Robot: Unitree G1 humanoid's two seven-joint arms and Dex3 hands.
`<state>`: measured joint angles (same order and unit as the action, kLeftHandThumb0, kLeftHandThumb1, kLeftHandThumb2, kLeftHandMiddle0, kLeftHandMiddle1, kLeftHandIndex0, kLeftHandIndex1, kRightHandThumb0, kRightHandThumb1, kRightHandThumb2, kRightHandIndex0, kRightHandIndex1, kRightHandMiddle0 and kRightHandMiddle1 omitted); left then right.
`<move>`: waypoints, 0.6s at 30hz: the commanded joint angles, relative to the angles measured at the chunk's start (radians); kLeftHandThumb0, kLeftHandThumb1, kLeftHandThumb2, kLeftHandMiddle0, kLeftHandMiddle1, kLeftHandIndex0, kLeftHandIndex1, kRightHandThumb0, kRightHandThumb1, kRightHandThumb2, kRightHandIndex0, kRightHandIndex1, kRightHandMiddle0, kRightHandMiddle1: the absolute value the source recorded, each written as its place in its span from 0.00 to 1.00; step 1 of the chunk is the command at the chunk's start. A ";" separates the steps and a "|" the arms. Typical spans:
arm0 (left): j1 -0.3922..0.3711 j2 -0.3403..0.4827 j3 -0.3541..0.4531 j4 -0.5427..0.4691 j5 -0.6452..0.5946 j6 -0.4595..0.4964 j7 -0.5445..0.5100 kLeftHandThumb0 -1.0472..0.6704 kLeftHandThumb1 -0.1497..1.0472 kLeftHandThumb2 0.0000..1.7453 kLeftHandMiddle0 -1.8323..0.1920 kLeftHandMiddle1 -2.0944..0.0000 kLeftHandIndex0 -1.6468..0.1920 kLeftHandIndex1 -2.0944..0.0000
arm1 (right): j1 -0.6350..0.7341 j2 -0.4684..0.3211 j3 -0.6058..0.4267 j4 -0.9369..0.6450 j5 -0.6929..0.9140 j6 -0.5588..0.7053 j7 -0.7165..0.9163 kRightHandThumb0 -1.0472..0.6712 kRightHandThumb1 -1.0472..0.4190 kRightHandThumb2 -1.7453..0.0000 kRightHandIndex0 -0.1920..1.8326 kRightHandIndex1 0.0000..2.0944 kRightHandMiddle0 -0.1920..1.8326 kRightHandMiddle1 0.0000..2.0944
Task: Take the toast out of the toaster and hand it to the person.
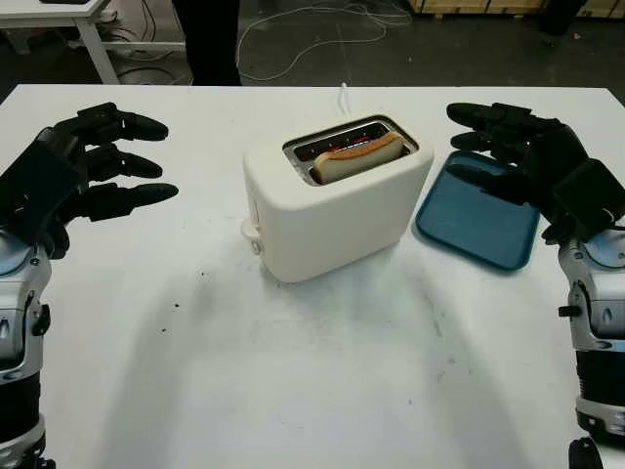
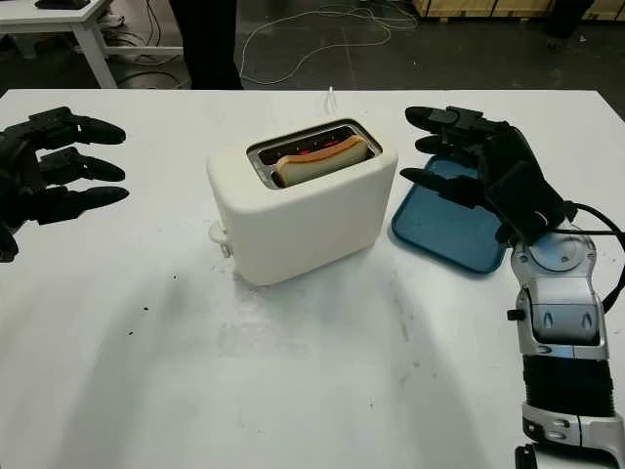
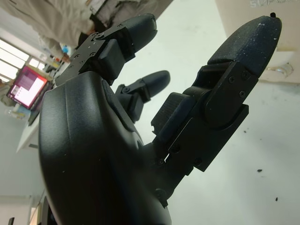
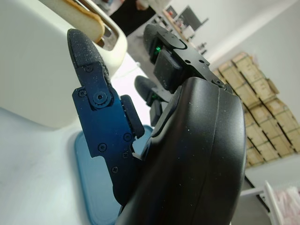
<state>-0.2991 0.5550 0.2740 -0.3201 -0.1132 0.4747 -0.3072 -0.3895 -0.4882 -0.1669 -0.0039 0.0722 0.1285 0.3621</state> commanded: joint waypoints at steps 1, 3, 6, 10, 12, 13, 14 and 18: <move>0.012 0.002 0.003 -0.006 0.001 -0.009 0.002 0.05 0.62 0.00 0.66 0.51 0.64 0.59 | 0.005 0.003 -0.006 -0.014 0.014 0.016 -0.001 0.29 0.18 1.00 0.22 0.39 0.42 0.00; 0.012 0.002 0.003 -0.004 0.003 -0.012 0.003 0.04 0.63 0.00 0.66 0.51 0.64 0.59 | 0.005 0.002 -0.005 -0.014 0.014 0.016 0.001 0.30 0.18 1.00 0.22 0.39 0.42 0.00; 0.012 0.001 0.004 -0.002 0.003 -0.016 0.004 0.04 0.63 0.00 0.66 0.51 0.63 0.59 | 0.005 0.003 -0.006 -0.013 0.016 0.013 0.001 0.30 0.18 1.00 0.22 0.39 0.42 0.00; 0.011 0.003 0.003 -0.004 0.003 -0.010 0.003 0.04 0.62 0.00 0.66 0.52 0.64 0.59 | 0.006 0.005 -0.006 -0.016 0.017 0.017 -0.001 0.31 0.19 1.00 0.22 0.39 0.42 0.00; 0.012 0.003 0.004 -0.002 0.001 -0.013 0.001 0.05 0.62 0.00 0.66 0.52 0.64 0.59 | 0.006 0.004 -0.005 -0.015 0.014 0.012 -0.001 0.31 0.19 1.00 0.22 0.39 0.42 0.00; 0.013 0.002 0.004 -0.001 0.001 -0.017 0.000 0.04 0.62 0.00 0.66 0.52 0.64 0.59 | 0.007 0.004 -0.005 -0.014 0.011 0.010 -0.002 0.30 0.19 1.00 0.22 0.39 0.42 0.00; 0.013 0.003 0.004 -0.001 0.001 -0.017 0.000 0.04 0.63 0.00 0.66 0.52 0.64 0.59 | 0.007 0.004 -0.005 -0.014 0.011 0.012 -0.003 0.30 0.19 1.00 0.22 0.39 0.42 0.00; 0.011 0.005 0.003 -0.002 0.003 -0.012 0.000 0.04 0.63 0.00 0.66 0.52 0.64 0.59 | 0.006 0.005 -0.005 -0.016 0.013 0.017 -0.003 0.31 0.19 1.00 0.22 0.39 0.42 0.00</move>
<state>-0.2986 0.5551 0.2740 -0.3201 -0.1131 0.4746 -0.3074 -0.3895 -0.4882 -0.1669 -0.0042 0.0721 0.1293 0.3619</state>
